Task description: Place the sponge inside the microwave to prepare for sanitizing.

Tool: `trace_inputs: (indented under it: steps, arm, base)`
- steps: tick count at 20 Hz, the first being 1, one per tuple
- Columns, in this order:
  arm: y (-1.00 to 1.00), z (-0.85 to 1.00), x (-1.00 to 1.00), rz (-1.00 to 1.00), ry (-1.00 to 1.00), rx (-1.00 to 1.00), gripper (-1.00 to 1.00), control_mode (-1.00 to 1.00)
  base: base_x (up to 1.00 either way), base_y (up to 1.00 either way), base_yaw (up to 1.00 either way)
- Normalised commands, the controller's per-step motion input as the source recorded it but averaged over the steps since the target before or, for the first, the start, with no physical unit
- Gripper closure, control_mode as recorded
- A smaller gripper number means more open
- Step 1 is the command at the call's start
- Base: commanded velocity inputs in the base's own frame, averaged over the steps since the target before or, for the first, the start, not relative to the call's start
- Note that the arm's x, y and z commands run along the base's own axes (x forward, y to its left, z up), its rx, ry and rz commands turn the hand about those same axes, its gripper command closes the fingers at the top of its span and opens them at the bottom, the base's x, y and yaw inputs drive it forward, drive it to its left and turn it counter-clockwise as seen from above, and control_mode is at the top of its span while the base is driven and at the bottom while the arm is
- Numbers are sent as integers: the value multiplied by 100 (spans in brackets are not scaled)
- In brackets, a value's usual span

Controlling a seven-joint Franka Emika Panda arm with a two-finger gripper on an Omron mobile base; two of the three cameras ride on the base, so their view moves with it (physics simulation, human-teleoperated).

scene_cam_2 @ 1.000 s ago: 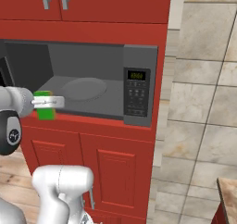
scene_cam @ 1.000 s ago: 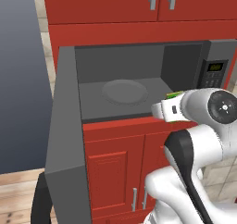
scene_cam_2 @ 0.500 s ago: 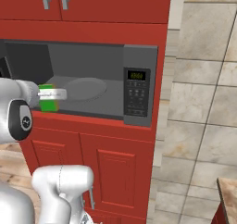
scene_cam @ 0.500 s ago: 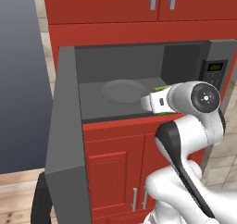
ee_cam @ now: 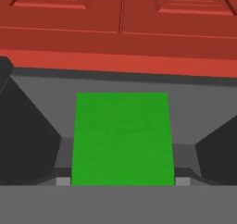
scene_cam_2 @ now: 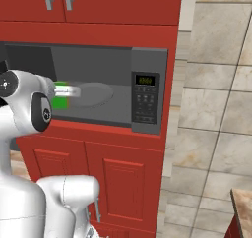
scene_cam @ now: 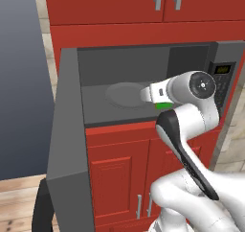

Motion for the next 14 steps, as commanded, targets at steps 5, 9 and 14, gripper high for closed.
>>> trace_inputs:
  steps: [5, 9, 14]
  arm:
    - [0, -19, 61, 0, 0, 0, 100, -100]
    - [0, -21, 50, 0, 0, 0, 100, -100]
    - [4, -13, 37, 0, 0, 1, 100, -100]
  base:
    - [0, 0, 0]
    - [0, 0, 0]
    - [0, 0, 0]
